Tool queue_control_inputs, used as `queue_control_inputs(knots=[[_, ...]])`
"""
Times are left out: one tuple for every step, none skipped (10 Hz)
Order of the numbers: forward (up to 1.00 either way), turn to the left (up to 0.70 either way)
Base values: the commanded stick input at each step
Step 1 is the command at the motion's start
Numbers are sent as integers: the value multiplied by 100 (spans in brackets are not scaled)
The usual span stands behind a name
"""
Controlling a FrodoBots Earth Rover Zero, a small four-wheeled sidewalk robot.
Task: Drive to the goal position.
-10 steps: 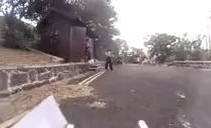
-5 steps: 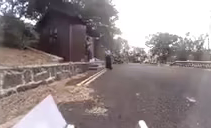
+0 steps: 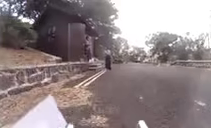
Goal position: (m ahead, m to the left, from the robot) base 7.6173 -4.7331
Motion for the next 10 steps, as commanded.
queue_control_inputs(knots=[[45,-27],[45,-27],[45,-27],[45,-27],[45,-27],[45,-27],[45,-27],[45,-27],[45,-27],[45,-27]])
